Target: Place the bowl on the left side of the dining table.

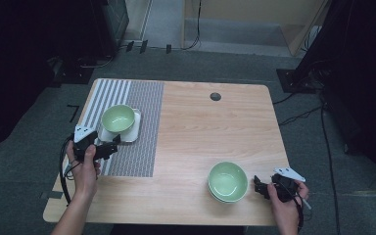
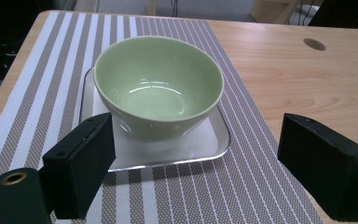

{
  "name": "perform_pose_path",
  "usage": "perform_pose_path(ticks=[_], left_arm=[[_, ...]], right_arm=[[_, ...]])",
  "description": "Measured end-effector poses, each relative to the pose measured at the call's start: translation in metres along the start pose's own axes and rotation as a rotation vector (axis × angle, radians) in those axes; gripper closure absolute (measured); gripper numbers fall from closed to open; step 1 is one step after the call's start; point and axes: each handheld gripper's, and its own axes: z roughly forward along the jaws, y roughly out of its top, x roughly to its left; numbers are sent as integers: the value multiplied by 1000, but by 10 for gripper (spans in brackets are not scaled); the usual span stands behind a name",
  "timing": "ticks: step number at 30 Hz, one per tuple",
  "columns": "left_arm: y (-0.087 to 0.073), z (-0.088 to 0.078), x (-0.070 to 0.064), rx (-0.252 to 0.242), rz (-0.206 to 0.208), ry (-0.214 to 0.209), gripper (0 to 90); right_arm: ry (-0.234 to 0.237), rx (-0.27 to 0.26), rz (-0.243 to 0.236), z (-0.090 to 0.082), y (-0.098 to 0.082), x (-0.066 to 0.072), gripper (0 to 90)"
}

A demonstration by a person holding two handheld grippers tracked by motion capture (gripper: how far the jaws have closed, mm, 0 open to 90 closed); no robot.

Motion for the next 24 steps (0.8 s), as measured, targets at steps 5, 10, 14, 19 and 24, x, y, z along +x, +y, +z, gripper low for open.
perform_pose_path(ticks=[5, 10, 14, 19, 24], left_arm=[[-6, -5, 0, -3, -3, -5, 108], [-10, -12, -2, -4, -9, -26, 108], [-14, -16, -4, -5, -3, -30, 108], [-18, -21, -4, -9, -11, -38, 108], [-22, -26, -4, -15, -12, -39, 108]], right_arm=[[0, 0, 1, 0, 0, 0, 20], [0, 1, 1, 0, 0, 0, 20], [0, 1, 0, 0, 0, 0, 20], [0, 1, 0, 0, 0, 0, 20], [-1, 1, 0, 0, 0, 0, 20]])
